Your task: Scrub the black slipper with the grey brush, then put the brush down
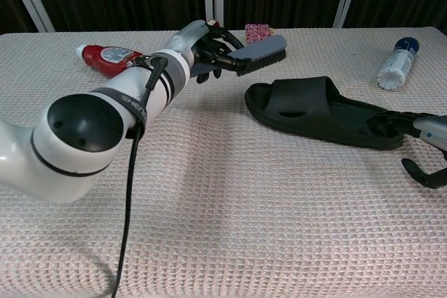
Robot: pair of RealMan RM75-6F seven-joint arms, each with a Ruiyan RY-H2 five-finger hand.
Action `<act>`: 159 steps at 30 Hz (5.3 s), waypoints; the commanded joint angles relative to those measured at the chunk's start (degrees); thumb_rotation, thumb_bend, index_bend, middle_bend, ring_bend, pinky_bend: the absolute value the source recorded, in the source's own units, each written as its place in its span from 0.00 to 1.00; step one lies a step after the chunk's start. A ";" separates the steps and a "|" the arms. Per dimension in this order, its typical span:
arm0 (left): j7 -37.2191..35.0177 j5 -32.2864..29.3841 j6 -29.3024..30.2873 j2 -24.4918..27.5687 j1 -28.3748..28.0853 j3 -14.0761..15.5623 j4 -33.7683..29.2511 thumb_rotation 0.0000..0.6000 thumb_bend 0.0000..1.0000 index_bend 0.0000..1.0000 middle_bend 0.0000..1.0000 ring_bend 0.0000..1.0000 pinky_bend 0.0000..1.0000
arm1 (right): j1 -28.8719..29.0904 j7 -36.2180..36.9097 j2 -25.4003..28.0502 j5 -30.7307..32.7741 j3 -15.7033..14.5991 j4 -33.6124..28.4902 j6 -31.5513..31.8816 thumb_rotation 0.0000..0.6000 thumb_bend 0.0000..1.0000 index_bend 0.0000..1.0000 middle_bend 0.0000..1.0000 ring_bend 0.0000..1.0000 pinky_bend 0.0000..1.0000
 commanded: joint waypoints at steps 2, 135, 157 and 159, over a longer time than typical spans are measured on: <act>0.42 0.95 -0.25 -1.63 0.09 -0.35 2.03 1.00 0.44 0.93 0.98 1.00 1.00 | 0.05 0.03 -0.07 0.02 -0.04 0.04 -0.02 1.00 0.63 0.00 0.03 0.00 0.00; -20.74 38.62 -4.90 23.12 20.83 25.58 -0.01 1.00 0.42 0.58 0.51 0.43 0.67 | -10.29 15.40 0.63 -15.12 2.68 5.09 27.49 1.00 0.48 0.00 0.00 0.00 0.00; -17.34 40.56 -3.83 26.20 20.66 27.01 -2.70 0.98 0.28 0.13 0.16 0.10 0.26 | -10.34 14.43 0.52 -15.26 3.29 4.68 27.50 1.00 0.48 0.00 0.00 0.00 0.00; -17.25 40.64 -3.60 26.40 20.71 27.04 -2.84 0.98 0.28 0.13 0.15 0.10 0.26 | -10.33 14.39 0.54 -15.30 3.33 4.62 27.49 1.00 0.48 0.00 0.00 0.00 0.00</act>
